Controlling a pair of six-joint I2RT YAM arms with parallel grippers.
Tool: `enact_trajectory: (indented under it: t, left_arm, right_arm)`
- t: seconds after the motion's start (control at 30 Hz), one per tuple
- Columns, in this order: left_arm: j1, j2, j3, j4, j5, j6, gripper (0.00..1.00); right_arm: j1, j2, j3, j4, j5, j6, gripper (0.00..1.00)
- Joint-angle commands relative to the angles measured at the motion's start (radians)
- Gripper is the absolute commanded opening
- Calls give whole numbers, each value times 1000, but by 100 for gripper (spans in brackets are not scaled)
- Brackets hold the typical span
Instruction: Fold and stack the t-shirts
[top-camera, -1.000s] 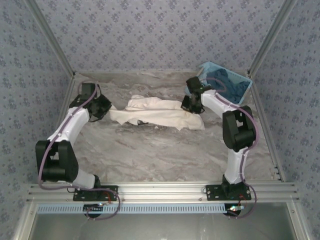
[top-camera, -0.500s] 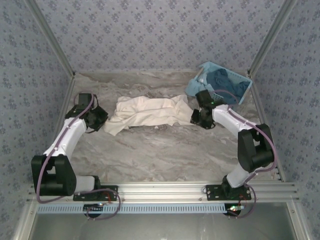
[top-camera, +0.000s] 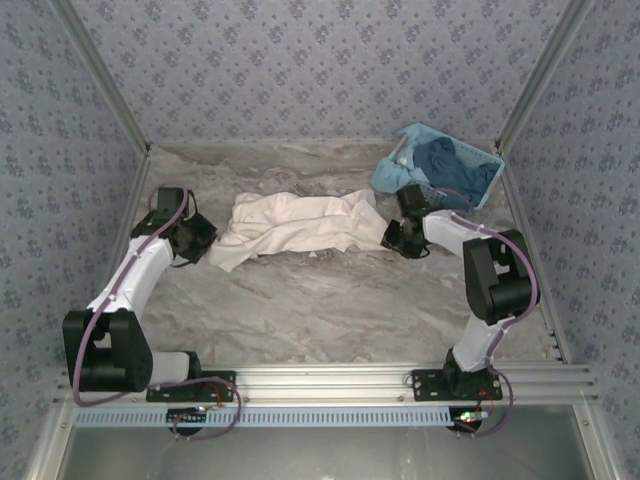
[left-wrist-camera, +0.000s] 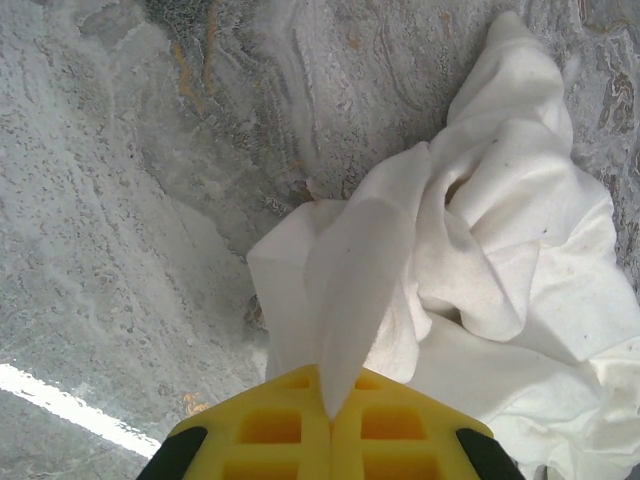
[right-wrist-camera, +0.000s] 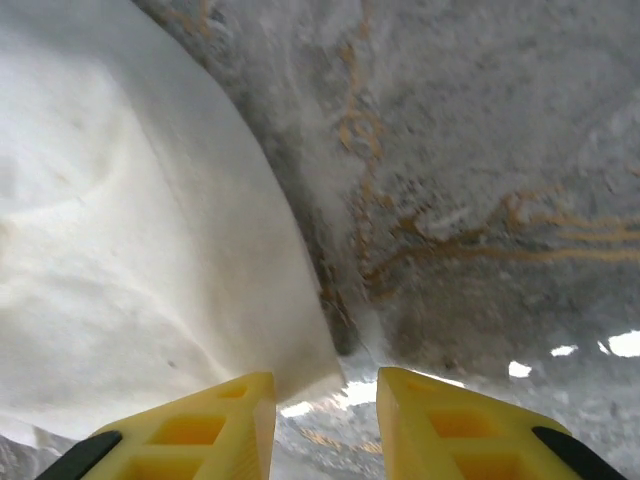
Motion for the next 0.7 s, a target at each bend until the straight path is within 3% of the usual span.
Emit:
enact_trajectory:
  t: [0.0, 0.13, 0.23, 0.4, 0.67]
  left_arm:
    - [-1, -22, -2, -16, 22, 13, 0]
    - [-1, -21, -6, -12, 28, 16, 0]
    - [-2, -21, -7, -10, 37, 11, 0]
    - [-2, -27, -3, -10, 45, 5, 0]
    - [-3, -33, 4, -11, 50, -2, 0]
  right_arm:
    - [-5, 49, 33, 21, -24, -21, 32]
    - [-2, 94, 67, 22, -26, -34, 19]
    - [-1, 83, 74, -5, -10, -26, 0]
    - [6, -55, 89, -66, 67, -26, 0]
    - [-3, -190, 155, -303, 29, -49, 0]
